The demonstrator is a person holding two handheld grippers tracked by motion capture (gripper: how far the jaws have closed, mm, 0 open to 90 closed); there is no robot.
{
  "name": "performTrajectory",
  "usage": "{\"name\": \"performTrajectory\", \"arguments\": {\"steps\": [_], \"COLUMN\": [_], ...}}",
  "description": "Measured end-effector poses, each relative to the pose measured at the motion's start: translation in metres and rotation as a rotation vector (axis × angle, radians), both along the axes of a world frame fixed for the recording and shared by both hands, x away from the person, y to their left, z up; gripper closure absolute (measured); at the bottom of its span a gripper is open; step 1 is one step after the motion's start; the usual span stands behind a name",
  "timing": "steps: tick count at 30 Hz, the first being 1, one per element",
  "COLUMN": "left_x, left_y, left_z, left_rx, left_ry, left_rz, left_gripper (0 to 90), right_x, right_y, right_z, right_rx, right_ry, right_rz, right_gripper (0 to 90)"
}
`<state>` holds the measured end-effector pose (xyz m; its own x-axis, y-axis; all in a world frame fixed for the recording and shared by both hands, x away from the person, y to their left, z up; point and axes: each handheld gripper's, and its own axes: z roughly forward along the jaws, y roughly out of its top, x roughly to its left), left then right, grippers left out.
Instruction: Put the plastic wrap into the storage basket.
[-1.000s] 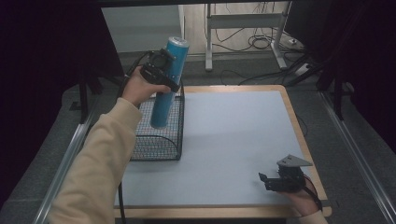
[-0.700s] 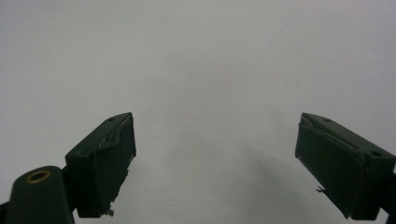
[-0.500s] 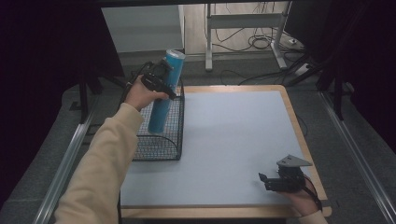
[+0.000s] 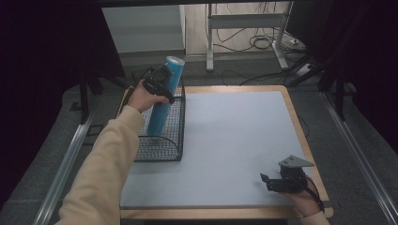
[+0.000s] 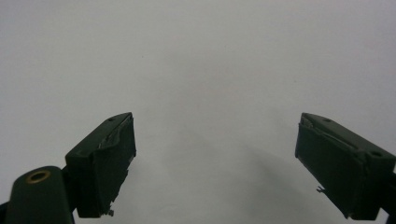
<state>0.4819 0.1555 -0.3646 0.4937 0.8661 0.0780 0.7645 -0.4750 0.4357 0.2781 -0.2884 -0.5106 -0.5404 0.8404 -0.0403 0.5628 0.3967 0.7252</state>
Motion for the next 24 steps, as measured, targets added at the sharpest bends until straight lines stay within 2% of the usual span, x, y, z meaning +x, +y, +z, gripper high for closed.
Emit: {"name": "performTrajectory", "arguments": {"steps": [3, 6, 14, 24], "left_x": [0.003, 0.008, 0.022, 0.049], "left_y": [0.001, 0.001, -0.003, -0.010], "left_z": [-0.006, -0.009, -0.018, -0.035], "left_rx": [-0.004, -0.021, -0.029, -0.034], "left_ry": [0.009, 0.002, -0.015, -0.004], "left_rz": [0.007, 0.025, 0.030, 0.052], "left_gripper": [31.8, 31.7, 31.8, 31.8], "right_x": [0.000, 0.000, 0.000, 0.002], "right_y": [0.001, 0.001, 0.000, -0.002], "right_z": [0.000, 0.000, -0.001, -0.003], "right_rx": [-0.001, 0.000, -0.004, -0.003], "right_ry": [0.001, 0.000, 0.002, 0.007], "right_rz": [0.000, -0.002, -0.002, -0.006], "right_gripper": [12.7, 12.7, 12.7, 12.7]}}
